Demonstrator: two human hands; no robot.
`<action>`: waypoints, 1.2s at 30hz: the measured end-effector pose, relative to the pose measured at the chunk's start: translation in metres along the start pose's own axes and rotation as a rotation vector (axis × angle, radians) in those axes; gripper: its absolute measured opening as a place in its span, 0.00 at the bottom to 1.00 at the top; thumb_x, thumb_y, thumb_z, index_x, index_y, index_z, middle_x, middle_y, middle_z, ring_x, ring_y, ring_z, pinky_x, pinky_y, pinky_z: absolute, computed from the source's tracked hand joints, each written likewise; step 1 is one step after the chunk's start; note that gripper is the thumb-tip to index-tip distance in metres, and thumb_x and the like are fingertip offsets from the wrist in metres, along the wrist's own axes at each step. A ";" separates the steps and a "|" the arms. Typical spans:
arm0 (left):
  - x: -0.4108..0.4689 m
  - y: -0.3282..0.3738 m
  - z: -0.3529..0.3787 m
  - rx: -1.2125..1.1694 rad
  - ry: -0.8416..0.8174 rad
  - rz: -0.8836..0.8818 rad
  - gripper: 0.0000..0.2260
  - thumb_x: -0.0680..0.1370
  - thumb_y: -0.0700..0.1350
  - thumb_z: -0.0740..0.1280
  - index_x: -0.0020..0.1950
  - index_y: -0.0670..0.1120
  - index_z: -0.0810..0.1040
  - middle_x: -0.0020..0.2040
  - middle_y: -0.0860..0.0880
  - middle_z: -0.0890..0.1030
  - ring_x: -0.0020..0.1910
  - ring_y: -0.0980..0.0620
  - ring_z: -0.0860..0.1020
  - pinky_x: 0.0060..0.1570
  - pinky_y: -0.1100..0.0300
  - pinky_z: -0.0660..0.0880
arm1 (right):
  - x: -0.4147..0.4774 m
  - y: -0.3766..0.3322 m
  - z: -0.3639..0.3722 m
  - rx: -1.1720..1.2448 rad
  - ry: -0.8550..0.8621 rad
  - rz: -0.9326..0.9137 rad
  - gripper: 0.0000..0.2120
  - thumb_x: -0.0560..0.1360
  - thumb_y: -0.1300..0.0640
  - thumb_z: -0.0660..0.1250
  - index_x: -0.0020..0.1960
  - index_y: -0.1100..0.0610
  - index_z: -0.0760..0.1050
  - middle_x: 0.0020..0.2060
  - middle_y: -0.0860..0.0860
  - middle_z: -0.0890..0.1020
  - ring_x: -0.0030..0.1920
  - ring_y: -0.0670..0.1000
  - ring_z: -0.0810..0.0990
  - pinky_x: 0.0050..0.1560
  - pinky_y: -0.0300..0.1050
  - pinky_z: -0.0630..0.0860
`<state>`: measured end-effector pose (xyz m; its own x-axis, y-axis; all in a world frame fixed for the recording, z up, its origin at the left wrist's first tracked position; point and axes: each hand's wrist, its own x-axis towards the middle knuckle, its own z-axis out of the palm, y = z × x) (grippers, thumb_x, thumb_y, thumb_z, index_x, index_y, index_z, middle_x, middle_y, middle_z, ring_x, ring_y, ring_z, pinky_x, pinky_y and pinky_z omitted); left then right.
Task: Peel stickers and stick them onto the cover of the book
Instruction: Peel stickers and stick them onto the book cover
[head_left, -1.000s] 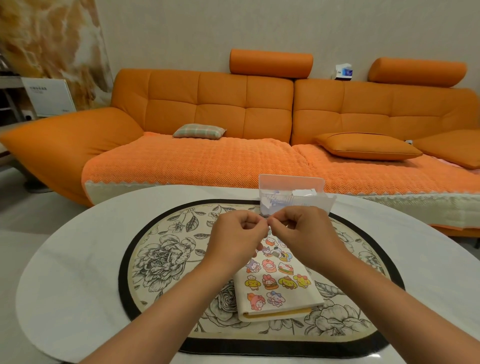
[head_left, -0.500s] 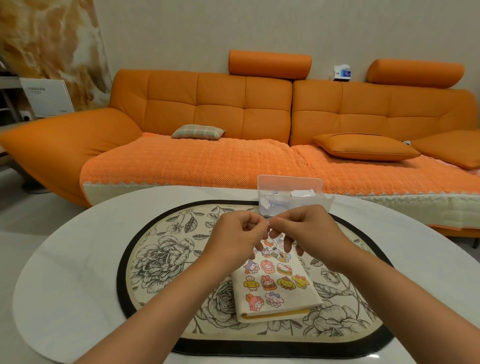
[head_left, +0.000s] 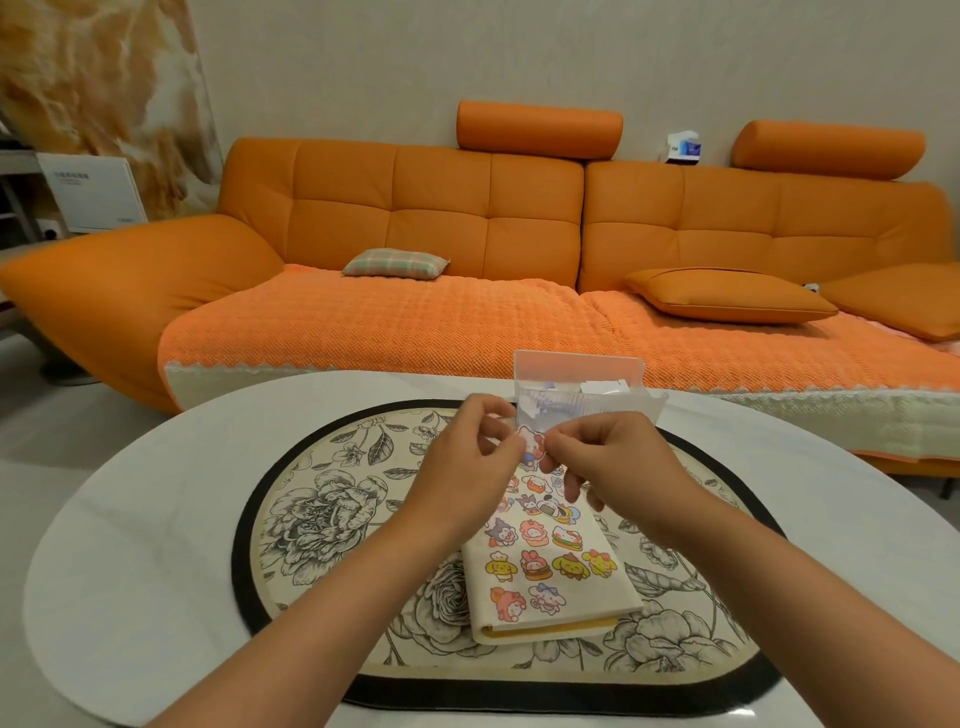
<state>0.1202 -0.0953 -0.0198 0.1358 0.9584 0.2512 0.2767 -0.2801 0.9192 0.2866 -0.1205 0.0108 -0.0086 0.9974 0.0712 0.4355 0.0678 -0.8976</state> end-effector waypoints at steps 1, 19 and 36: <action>0.001 0.000 -0.002 -0.011 -0.026 -0.020 0.02 0.79 0.46 0.68 0.50 0.53 0.79 0.44 0.49 0.83 0.40 0.53 0.81 0.47 0.45 0.80 | 0.000 0.000 0.000 0.027 -0.016 0.007 0.11 0.79 0.56 0.69 0.40 0.57 0.85 0.32 0.59 0.84 0.28 0.53 0.72 0.29 0.43 0.69; 0.001 -0.001 -0.001 0.037 -0.051 -0.053 0.04 0.77 0.44 0.71 0.43 0.50 0.83 0.38 0.49 0.84 0.32 0.56 0.77 0.43 0.48 0.80 | 0.000 0.002 -0.002 -0.180 -0.029 -0.077 0.13 0.79 0.57 0.67 0.37 0.57 0.84 0.24 0.53 0.80 0.20 0.45 0.68 0.23 0.36 0.64; -0.008 0.005 0.006 -0.142 0.044 -0.063 0.04 0.77 0.44 0.74 0.42 0.50 0.85 0.38 0.50 0.86 0.37 0.52 0.85 0.35 0.56 0.83 | 0.001 0.005 0.001 -0.225 0.127 -0.203 0.07 0.79 0.55 0.69 0.44 0.50 0.85 0.28 0.42 0.82 0.24 0.41 0.75 0.25 0.33 0.69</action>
<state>0.1258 -0.1045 -0.0187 0.0799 0.9761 0.2023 0.1459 -0.2122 0.9663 0.2883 -0.1190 0.0056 -0.0089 0.9522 0.3053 0.6248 0.2437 -0.7418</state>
